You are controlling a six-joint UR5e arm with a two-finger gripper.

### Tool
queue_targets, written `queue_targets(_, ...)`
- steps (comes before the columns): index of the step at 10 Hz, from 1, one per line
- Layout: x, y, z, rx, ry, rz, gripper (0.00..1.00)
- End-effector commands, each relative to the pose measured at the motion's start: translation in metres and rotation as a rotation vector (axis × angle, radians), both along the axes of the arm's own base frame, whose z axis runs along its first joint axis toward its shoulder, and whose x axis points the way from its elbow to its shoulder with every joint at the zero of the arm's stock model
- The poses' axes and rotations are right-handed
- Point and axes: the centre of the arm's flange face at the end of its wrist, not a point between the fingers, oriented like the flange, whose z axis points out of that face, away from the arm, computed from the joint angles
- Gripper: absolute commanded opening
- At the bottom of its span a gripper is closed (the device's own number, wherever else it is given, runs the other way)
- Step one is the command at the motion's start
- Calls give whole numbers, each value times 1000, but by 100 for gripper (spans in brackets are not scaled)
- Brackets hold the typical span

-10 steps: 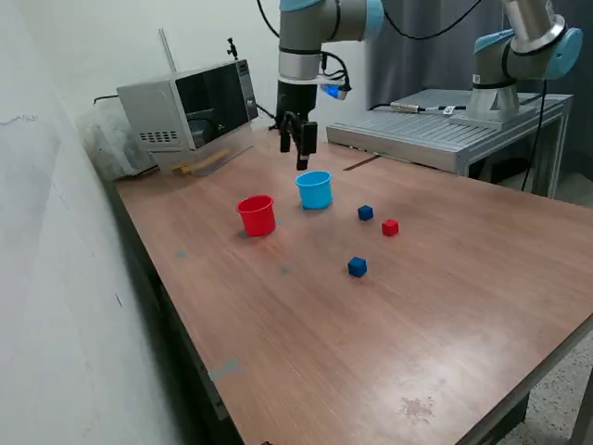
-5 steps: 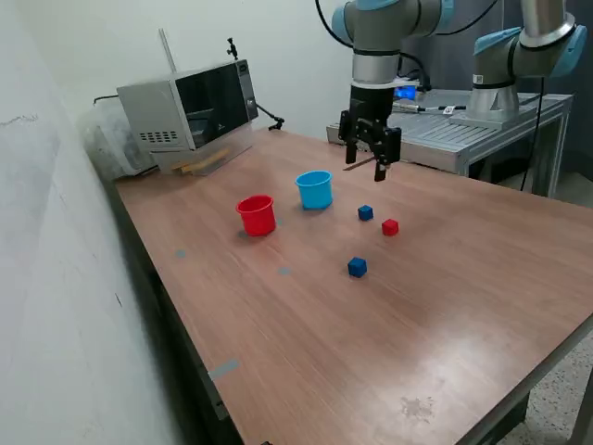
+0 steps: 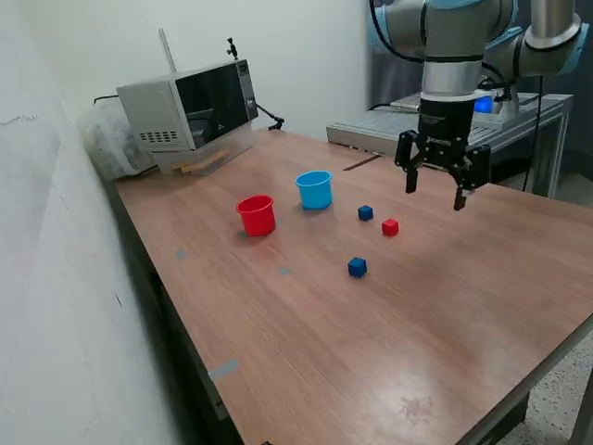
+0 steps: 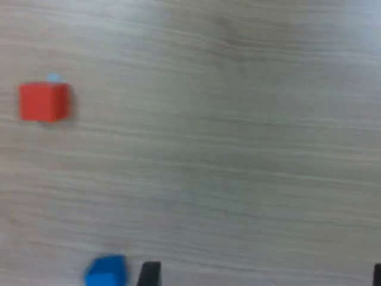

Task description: Place red objects in the red bin, and blue objects in the blue bin.

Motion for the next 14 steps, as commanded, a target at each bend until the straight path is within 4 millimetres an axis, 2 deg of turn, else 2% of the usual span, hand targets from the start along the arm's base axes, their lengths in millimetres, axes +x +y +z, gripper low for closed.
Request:
queue_targets(1, 1, -49, 6, -22, 31, 45, 100)
queue_targets(3, -17, -46, -18, -16, 17, 35, 100)
queue_targets(5, -38, -23, -50, -4, -13, -2, 100)
queue_targets(7, -50, 0, -65, 1, -29, -32, 100)
queue_targets(11, -84, 65, -57, 5, -13, -79, 100)
queue_targets(12, -88, 75, -58, 6, -14, -89, 100)
queue_targets(14, -89, 81, -63, 5, -23, -97, 100)
